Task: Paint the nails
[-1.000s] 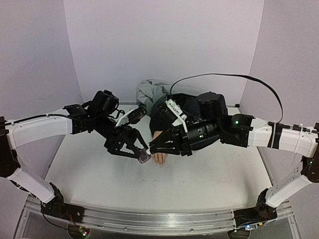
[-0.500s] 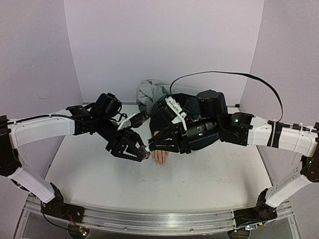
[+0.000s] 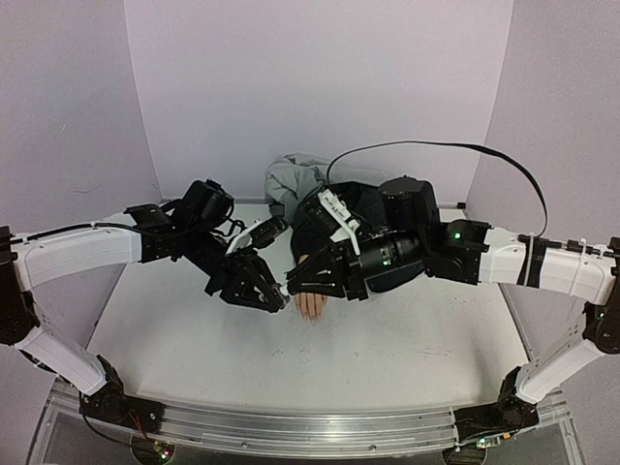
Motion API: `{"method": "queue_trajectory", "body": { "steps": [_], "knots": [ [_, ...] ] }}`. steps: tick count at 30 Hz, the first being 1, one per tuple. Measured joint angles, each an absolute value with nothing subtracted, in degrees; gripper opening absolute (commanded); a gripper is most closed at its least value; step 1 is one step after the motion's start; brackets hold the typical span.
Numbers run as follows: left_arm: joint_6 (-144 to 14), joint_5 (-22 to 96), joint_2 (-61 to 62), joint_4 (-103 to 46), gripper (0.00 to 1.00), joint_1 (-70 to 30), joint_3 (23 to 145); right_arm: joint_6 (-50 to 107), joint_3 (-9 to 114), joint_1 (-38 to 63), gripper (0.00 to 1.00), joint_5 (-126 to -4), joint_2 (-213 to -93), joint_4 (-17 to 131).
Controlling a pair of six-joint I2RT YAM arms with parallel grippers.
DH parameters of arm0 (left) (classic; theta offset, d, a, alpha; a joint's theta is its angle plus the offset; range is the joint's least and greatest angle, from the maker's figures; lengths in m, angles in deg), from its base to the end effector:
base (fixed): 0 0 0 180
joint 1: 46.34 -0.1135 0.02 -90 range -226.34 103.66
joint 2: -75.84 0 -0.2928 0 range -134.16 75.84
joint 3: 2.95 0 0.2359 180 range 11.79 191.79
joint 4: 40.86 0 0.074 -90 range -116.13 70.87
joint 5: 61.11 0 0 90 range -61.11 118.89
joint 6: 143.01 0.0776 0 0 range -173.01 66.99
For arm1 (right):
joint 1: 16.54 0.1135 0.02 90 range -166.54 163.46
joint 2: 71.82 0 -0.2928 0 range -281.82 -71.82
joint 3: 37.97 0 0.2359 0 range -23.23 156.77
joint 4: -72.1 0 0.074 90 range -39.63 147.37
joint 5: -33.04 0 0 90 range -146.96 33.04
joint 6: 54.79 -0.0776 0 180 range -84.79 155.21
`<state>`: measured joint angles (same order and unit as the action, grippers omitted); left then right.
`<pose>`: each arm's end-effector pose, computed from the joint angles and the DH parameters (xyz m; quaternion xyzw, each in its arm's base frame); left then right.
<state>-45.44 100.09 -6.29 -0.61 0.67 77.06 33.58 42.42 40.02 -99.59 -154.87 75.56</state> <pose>0.1432 -0.2613 0.3281 0.5500 0.5533 -0.6121 0.1294 0.1497 0.3221 0.3950 -0.5313 0.4610 0.5456 0.4555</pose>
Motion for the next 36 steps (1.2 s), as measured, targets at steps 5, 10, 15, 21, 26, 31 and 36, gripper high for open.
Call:
{"method": "queue_trajectory", "body": {
  "steps": [5, 10, 15, 21, 26, 31, 36],
  "knots": [
    [-43.4, 92.1, -3.5, 0.0, 0.0, 0.6, 76.8, 30.1, 42.4, 40.5, 0.58, -91.4, -154.9, 75.7],
    [-42.3, 74.8, 1.7, -0.2, 0.0, 0.7, 75.7, 21.0, 41.8, 40.6, 0.77, -76.5, -154.3, 76.4],
    [-42.6, 54.2, 6.5, -3.1, 0.0, 0.8, 72.9, 7.6, 39.2, 40.0, 0.81, -65.5, -152.8, 79.9],
    [-43.2, 38.2, 11.4, -6.8, 0.0, 0.8, 69.1, -4.3, 42.6, 40.6, 0.78, -63.1, -158.2, 86.6],
    [-43.9, 30.9, 12.6, -8.6, 0.0, 0.8, 69.0, -9.9, 48.5, 41.8, 0.64, -60.9, -165.1, 89.2],
    [-43.9, 26.7, 13.2, -9.2, 0.0, 0.8, 68.5, -12.5, 53.5, 42.5, 0.61, -60.4, -170.1, 90.8],
    [-43.9, 25.1, 13.2, -9.3, 0.0, 0.8, 68.3, -13.5, 57.4, 43.1, 0.56, -60.3, -173.7, 92.6]
  ]
}}
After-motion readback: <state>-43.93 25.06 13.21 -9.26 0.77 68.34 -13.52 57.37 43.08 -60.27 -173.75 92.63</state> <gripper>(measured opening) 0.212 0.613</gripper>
